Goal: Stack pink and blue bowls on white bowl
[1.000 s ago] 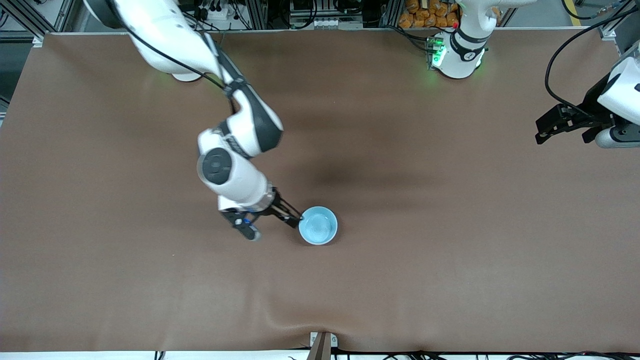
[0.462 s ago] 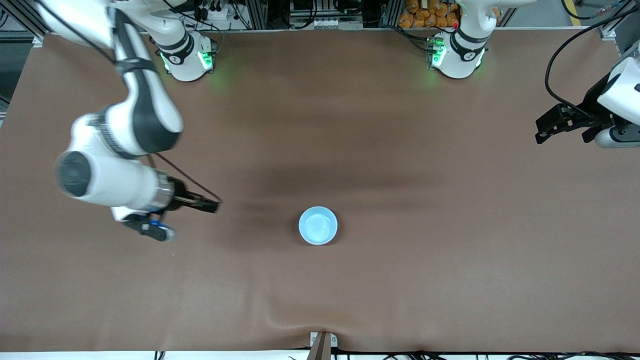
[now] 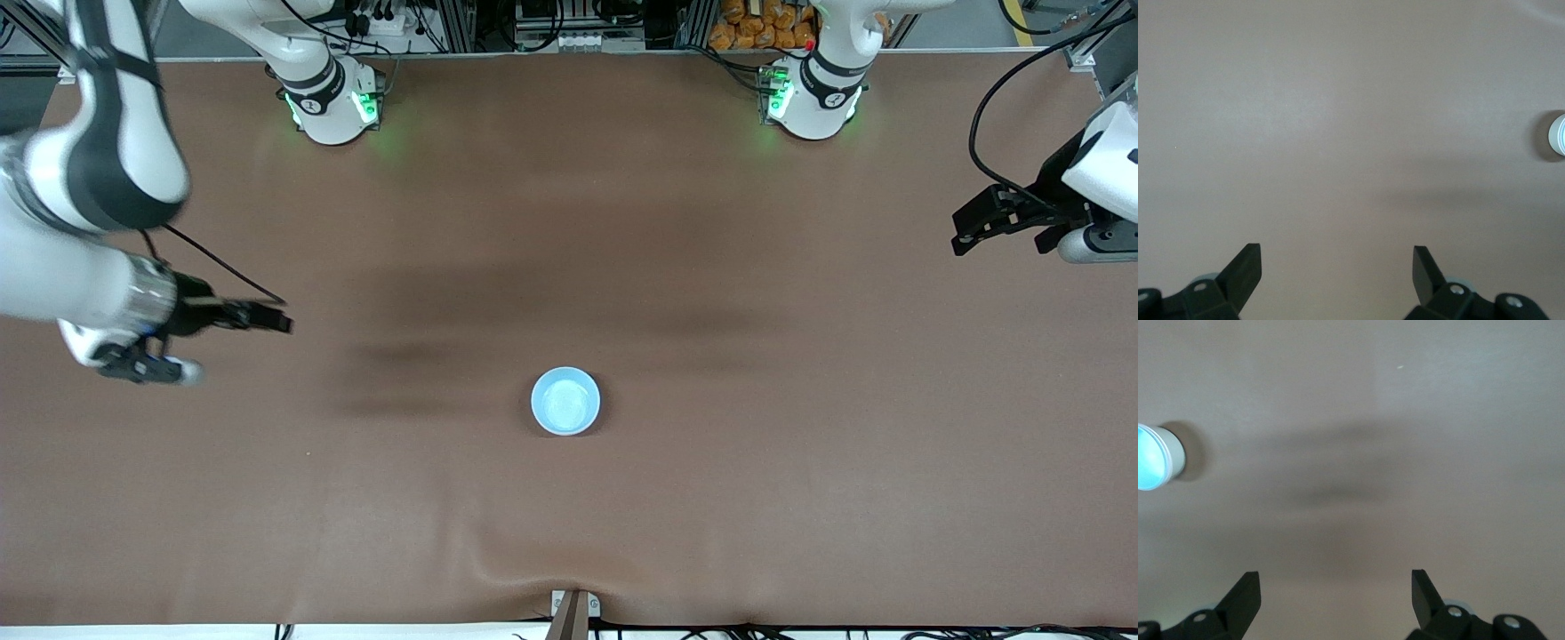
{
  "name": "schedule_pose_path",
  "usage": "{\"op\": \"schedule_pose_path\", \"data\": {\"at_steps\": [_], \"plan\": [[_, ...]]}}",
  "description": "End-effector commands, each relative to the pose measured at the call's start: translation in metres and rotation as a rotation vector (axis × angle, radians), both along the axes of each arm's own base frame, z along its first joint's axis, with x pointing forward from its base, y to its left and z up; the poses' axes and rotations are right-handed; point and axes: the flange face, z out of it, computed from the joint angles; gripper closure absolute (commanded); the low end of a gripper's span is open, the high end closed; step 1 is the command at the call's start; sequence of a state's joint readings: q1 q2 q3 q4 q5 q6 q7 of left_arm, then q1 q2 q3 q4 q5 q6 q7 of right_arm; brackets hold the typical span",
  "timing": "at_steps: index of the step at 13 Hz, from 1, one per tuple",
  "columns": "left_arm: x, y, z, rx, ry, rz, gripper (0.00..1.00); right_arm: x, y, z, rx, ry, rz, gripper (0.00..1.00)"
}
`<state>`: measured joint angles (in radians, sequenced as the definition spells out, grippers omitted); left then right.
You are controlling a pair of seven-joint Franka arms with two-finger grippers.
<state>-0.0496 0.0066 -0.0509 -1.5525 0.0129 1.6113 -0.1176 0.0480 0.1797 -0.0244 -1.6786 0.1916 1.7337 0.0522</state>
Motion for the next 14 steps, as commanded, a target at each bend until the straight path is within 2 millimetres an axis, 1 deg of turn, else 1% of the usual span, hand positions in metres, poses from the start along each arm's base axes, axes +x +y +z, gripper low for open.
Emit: {"op": "schedule_pose_path", "data": {"at_steps": [1, 3, 6, 8, 9, 10, 11, 14], "plan": [[-0.004, -0.001, 0.005, 0.004, 0.001, 0.000, 0.00, -0.033, -0.013, 0.049, -0.133, -0.075, 0.088, 0.00], [-0.004, 0.000, 0.005, 0.006, 0.001, 0.002, 0.00, -0.040, -0.016, 0.074, -0.150, -0.100, 0.129, 0.00], [-0.004, -0.001, 0.005, 0.006, 0.001, 0.002, 0.00, -0.043, -0.034, 0.120, -0.148, -0.108, 0.157, 0.00], [-0.004, 0.000, 0.006, 0.006, -0.001, -0.003, 0.00, -0.049, -0.055, 0.140, -0.146, -0.105, 0.157, 0.00], [-0.004, 0.001, 0.006, 0.006, -0.002, -0.005, 0.00, -0.052, -0.066, 0.148, -0.145, -0.101, 0.143, 0.00], [-0.004, 0.003, 0.006, 0.006, 0.000, -0.003, 0.00, -0.056, -0.070, 0.155, -0.145, -0.084, 0.129, 0.00], [-0.004, 0.002, 0.006, 0.006, -0.002, -0.006, 0.00, -0.059, -0.069, 0.160, -0.146, -0.074, 0.126, 0.00], [-0.004, 0.002, 0.006, 0.008, -0.001, 0.000, 0.00, -0.059, -0.067, 0.160, -0.152, -0.066, 0.094, 0.00]]}}
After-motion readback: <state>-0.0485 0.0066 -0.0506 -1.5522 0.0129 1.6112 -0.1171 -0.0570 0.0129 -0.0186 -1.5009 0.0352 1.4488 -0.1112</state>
